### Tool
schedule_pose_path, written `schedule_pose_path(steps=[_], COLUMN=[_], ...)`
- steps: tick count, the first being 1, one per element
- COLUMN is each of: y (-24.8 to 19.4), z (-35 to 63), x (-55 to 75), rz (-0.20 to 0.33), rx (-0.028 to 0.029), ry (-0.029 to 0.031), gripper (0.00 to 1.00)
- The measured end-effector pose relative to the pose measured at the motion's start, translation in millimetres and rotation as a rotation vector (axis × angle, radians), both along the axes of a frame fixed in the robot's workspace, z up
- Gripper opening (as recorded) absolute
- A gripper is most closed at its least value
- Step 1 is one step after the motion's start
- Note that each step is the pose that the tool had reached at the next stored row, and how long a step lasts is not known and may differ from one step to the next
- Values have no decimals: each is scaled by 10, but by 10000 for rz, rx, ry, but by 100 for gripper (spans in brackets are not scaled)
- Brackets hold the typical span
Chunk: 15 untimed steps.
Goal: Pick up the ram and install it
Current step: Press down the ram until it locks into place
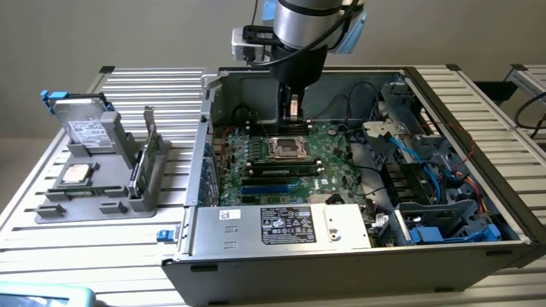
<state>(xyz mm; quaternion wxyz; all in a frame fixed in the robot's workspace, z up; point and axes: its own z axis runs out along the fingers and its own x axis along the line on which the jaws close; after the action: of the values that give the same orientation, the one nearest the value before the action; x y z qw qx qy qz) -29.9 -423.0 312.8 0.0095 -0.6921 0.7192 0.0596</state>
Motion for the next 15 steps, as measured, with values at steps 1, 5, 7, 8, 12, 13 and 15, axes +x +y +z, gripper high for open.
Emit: schedule_pose_path(steps=[1,5,7,8,12,13,15], y=[0,-1,-1,0,0,0,0], z=[0,-6,-9,-11,-15,-16,-18], x=[0,0,0,0,0,0,0], rz=[0,-295,-564,-699,-1274,-1422,-1717], rx=[0,-29,-46,-50,-60,-59,-62], ry=[0,-5,-7,-10,-18,-19,-20], gripper=[11,11,11,11,11,11,11])
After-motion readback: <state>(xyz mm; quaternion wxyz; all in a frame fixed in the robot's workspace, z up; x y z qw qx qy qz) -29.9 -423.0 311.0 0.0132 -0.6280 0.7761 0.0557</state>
